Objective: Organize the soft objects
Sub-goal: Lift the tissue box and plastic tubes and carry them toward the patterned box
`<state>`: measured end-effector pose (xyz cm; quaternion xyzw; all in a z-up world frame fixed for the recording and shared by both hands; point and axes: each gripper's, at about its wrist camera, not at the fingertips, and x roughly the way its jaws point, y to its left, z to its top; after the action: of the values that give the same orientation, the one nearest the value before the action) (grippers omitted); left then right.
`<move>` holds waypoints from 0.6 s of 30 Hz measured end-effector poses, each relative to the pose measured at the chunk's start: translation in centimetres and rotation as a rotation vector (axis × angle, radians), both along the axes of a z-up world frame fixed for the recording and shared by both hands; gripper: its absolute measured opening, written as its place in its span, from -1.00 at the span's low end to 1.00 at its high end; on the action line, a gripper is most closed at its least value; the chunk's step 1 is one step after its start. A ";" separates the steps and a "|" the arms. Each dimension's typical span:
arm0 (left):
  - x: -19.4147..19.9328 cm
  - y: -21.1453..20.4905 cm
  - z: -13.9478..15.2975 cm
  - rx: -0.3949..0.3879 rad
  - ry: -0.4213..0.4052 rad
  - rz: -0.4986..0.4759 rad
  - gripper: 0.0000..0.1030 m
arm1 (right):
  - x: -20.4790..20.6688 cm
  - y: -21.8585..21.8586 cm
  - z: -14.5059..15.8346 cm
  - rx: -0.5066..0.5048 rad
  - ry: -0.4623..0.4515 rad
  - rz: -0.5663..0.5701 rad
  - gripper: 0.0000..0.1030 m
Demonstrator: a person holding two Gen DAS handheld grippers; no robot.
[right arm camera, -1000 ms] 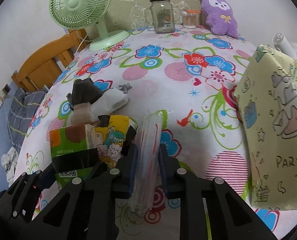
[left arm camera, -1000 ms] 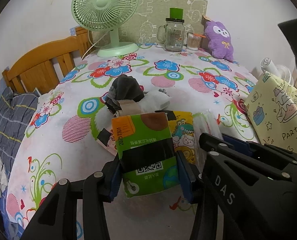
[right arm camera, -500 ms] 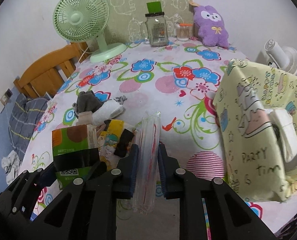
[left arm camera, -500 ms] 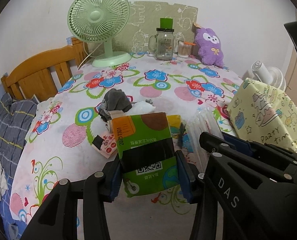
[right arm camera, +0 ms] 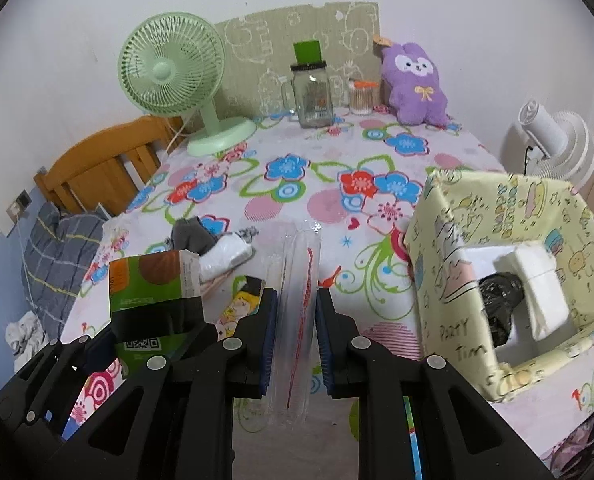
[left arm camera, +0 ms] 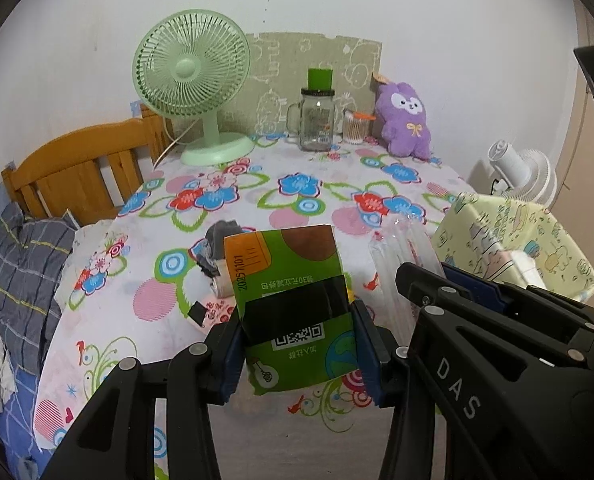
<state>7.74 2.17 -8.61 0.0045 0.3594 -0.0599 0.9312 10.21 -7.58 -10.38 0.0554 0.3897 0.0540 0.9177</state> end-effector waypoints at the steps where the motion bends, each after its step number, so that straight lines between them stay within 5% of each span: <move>1: 0.0 0.0 0.2 -0.001 -0.004 -0.001 -0.05 | -0.1 0.0 0.3 0.000 -0.005 0.001 -0.58; 18: -1.3 -1.2 4.3 -0.017 -0.078 -0.034 -0.05 | -1.9 -1.3 4.6 0.009 -0.096 -0.004 -0.58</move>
<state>6.43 0.99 -4.35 0.0049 0.3221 -0.0788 0.9434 8.30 -8.83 -5.75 0.0575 0.3451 0.0563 0.9351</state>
